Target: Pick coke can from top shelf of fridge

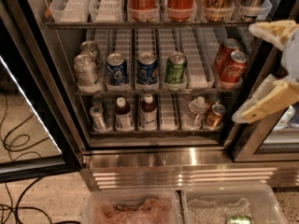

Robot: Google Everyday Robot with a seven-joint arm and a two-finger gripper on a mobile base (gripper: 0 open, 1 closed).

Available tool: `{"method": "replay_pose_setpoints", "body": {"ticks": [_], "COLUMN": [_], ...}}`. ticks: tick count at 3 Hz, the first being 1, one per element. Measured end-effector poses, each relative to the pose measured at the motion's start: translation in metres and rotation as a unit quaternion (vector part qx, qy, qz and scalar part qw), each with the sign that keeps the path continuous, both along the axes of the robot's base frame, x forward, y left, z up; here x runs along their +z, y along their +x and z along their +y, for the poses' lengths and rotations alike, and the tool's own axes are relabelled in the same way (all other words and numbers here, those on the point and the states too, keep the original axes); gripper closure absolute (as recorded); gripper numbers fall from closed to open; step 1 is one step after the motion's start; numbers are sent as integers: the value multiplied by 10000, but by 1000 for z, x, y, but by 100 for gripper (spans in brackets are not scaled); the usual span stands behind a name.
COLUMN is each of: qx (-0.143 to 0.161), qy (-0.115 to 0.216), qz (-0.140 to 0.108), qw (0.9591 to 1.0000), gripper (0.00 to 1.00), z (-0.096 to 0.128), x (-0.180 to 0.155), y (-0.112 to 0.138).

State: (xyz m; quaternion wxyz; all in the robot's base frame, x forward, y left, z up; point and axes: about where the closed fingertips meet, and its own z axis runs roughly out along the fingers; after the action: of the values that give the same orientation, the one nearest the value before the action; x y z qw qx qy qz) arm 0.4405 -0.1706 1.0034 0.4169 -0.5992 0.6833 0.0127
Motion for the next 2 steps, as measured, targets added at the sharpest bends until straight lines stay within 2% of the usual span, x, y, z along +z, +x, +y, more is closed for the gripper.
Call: {"method": "replay_pose_setpoints", "body": {"ticks": [1, 2], "qx": [83, 20], "qy": [713, 926], "qz": [-475, -1004], "qw": [9963, 9906], "gripper": [0, 0], "z": [20, 27], "x": [-26, 0], "y": [9, 14]}}
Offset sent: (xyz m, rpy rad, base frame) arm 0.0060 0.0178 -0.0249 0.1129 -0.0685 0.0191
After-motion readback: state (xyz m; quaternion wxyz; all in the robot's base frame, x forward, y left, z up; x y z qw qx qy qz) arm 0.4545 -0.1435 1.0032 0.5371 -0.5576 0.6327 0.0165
